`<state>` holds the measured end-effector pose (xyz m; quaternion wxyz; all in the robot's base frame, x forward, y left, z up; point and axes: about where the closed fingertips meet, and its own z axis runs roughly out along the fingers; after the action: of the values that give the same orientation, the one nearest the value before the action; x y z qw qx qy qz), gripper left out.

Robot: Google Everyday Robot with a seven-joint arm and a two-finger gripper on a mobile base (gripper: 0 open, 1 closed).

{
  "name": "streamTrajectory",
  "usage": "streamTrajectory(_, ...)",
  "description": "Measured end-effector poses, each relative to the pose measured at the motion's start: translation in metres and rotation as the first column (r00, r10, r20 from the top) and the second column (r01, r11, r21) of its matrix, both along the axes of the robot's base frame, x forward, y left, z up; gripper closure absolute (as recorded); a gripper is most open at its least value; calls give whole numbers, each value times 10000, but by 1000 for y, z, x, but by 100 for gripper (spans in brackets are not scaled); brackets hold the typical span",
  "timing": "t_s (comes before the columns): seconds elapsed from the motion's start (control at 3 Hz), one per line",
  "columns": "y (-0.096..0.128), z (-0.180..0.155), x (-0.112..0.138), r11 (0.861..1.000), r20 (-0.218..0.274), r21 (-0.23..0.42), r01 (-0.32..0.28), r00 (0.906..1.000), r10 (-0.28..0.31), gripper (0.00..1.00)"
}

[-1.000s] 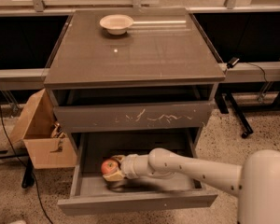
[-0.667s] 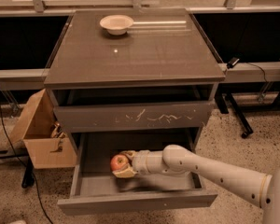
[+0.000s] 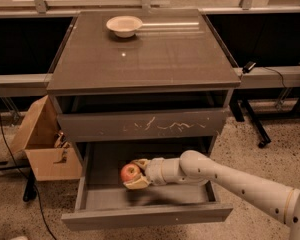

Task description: Pick apple from middle drawer and place on counter

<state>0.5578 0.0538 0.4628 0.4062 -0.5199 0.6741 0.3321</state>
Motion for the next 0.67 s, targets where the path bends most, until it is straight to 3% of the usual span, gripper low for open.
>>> streamTrajectory(0.33,-15,39,-24,9943,197,-456,-966,9950,976,100)
streamTrajectory(0.67,-35,115,-50,9689,784,-1763,-1735,9787,1896,100)
